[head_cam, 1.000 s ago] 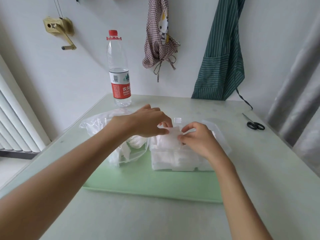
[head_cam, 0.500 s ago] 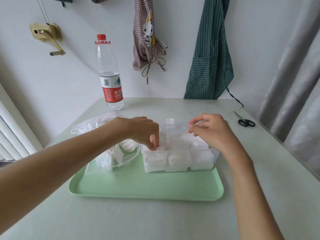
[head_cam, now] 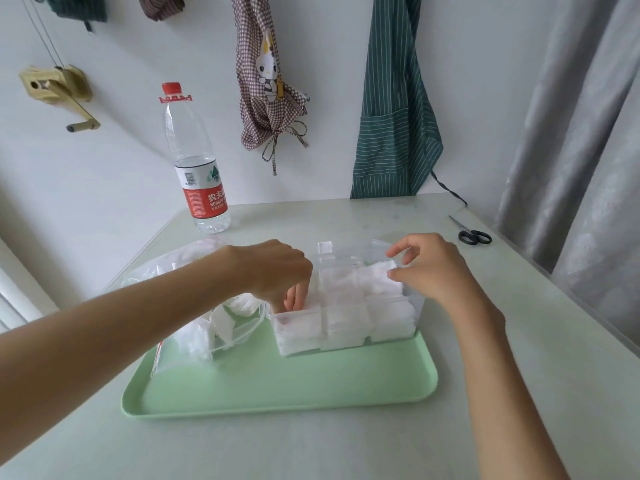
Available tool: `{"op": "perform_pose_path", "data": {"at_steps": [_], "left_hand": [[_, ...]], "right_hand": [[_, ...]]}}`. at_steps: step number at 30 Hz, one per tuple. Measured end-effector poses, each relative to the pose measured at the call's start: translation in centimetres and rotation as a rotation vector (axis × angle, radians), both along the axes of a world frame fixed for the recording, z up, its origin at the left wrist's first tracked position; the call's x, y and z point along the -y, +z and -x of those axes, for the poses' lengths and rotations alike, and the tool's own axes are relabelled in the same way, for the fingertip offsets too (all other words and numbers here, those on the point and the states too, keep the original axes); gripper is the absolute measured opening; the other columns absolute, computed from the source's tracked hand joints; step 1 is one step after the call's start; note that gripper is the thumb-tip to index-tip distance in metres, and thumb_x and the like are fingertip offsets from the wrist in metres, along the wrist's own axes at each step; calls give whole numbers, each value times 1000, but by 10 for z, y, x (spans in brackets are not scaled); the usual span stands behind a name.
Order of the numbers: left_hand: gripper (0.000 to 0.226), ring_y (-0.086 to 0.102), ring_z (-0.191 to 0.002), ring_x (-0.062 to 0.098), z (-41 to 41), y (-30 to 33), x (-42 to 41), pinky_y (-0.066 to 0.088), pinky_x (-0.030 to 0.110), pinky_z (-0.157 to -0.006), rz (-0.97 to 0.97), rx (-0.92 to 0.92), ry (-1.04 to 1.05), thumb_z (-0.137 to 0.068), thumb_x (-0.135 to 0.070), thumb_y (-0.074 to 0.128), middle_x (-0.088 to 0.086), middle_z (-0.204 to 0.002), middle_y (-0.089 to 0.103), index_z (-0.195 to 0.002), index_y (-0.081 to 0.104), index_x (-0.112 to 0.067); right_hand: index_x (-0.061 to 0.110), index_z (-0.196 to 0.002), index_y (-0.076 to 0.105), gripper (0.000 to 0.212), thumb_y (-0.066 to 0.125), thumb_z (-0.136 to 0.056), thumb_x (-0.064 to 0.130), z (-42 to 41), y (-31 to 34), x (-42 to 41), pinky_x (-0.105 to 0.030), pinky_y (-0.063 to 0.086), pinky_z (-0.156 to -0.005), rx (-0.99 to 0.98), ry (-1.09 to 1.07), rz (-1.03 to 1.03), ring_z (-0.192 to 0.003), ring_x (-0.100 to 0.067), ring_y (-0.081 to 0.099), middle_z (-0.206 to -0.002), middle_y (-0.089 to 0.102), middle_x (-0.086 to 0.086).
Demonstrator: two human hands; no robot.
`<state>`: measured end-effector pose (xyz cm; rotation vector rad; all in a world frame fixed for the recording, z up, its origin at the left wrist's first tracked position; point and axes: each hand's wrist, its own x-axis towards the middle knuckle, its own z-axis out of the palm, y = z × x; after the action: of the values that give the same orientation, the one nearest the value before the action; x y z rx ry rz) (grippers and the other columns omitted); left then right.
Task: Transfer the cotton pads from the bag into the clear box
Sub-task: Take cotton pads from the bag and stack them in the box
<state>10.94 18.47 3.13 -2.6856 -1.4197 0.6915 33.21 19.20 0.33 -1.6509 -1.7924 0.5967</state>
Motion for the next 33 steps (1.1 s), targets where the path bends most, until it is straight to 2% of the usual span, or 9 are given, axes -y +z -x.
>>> {"op": "perform_pose_path", "data": {"at_steps": [6, 12, 15, 18, 21, 23, 25, 29, 33], "left_hand": [[21, 65, -76, -7, -2, 4, -3, 54, 19, -76, 82, 192, 80, -70, -28, 80, -18, -87, 73, -90, 74, -28], [22, 67, -79, 1, -4, -8, -3, 54, 22, -75, 79, 164, 50, -68, -30, 82, -12, -86, 74, -88, 75, -25], [19, 67, -77, -1, 1, -4, 3, 55, 23, -76, 23, 230, 80, -69, -23, 80, -14, -85, 73, -87, 74, -25], [20, 66, -76, -6, 22, 13, 20, 53, 17, -75, -110, 430, 212, -70, -20, 81, -15, -85, 73, -88, 74, -25], [18, 62, -74, -10, 56, 16, 51, 52, 19, -74, -373, 693, 432, -71, -21, 79, -23, -78, 69, -82, 71, -32], [15, 58, -74, -6, 77, 4, 77, 46, 18, -67, -625, 860, 629, -70, -31, 80, -29, -73, 62, -73, 66, -36], [22, 56, -77, 4, 91, -15, 101, 42, 26, -65, -809, 994, 789, -66, -39, 81, -28, -74, 59, -69, 60, -34], [40, 60, -83, 4, 115, -52, 122, 49, 34, -73, -730, 1142, 970, -60, -48, 83, -23, -87, 61, -82, 54, -32], [13, 67, -85, 8, 128, -67, 106, 48, 32, -78, -603, 1165, 1034, -81, -42, 67, -18, -91, 68, -85, 63, -30]], "right_hand": [[27, -108, 56, 43, 79, -72, 23, -8, -2, 0, -25, 33, -75, 76, 65, 212, -91, -15, 43, -104, 38, 3], [27, -105, 61, 32, 75, -76, 27, -5, -7, -3, -27, 36, -75, 122, 22, 198, -87, -18, 45, -101, 39, 3], [26, -102, 65, 20, 68, -82, 28, 0, -5, 0, -28, 37, -74, 118, -81, 97, -89, -22, 53, -100, 50, 2], [25, -94, 67, 12, 58, -86, 21, 6, 6, 9, -28, 35, -69, 70, -203, -92, -88, -26, 56, -97, 62, 1], [26, -86, 66, 10, 58, -85, 21, 15, 12, 17, -28, 34, -65, 14, -166, -195, -82, -22, 58, -88, 64, 5], [28, -85, 67, 9, 59, -85, 23, 29, 15, 21, -27, 36, -60, 18, -87, -241, -78, -16, 59, -84, 65, 9], [31, -83, 66, 11, 60, -85, 22, 41, 18, 26, -26, 40, -60, 16, 13, -266, -75, -8, 58, -81, 64, 13], [34, -79, 66, 15, 62, -86, 21, 61, 25, 40, -31, 46, -70, 8, 111, -319, -80, -7, 58, -78, 64, 17], [31, -83, 70, 11, 64, -84, 22, 104, 19, 61, -27, 45, -70, 56, 233, -384, -79, -6, 57, -77, 65, 17]]}}
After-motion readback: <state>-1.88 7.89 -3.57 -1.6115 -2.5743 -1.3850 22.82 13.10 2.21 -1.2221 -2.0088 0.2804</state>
